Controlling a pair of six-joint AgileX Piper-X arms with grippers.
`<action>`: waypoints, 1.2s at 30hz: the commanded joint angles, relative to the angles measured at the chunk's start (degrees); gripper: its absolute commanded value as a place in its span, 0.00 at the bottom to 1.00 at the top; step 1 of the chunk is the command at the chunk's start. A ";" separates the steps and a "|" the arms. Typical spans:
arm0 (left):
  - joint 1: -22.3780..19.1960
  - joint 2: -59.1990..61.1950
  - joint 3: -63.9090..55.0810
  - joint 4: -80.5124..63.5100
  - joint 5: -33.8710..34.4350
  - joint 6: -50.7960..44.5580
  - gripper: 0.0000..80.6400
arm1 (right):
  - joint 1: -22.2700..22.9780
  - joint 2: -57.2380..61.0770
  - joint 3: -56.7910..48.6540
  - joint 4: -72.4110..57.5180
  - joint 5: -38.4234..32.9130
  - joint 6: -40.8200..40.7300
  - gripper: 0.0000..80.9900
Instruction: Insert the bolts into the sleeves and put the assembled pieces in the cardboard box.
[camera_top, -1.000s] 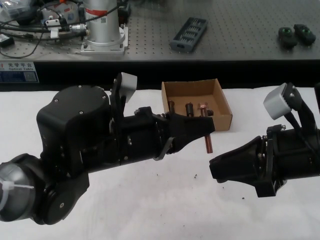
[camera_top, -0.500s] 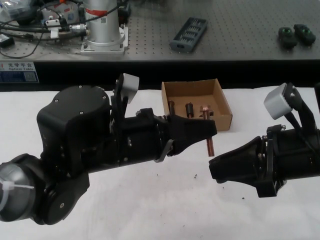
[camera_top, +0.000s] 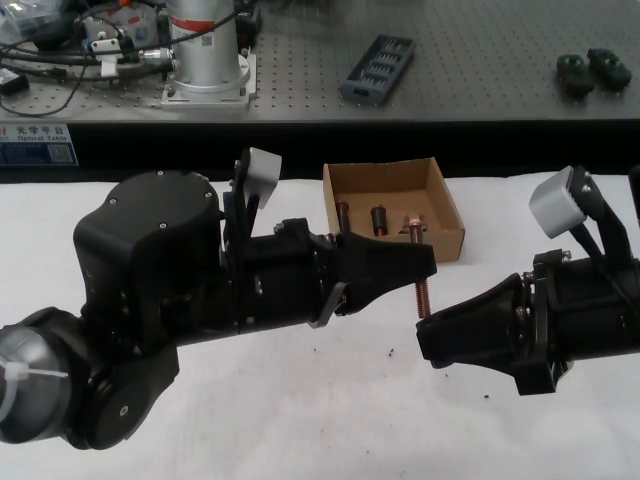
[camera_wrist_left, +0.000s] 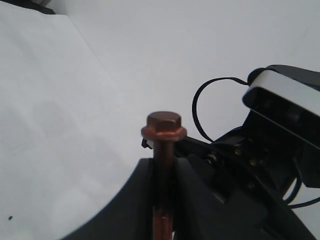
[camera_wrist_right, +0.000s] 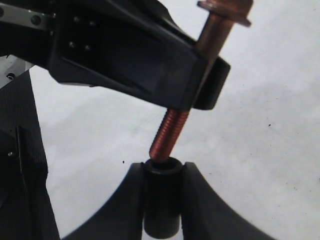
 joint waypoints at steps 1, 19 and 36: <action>-0.31 0.00 -0.18 -1.62 0.56 0.89 0.01 | -0.14 -0.66 -0.22 -0.54 -1.13 0.17 0.13; -0.31 0.00 -0.18 -1.62 2.97 2.40 0.01 | -0.14 -0.66 -0.22 -3.02 -2.63 2.14 0.13; -0.31 0.00 -0.18 -1.62 5.73 8.65 0.01 | -1.99 -1.27 -0.76 -7.91 -2.63 7.97 0.13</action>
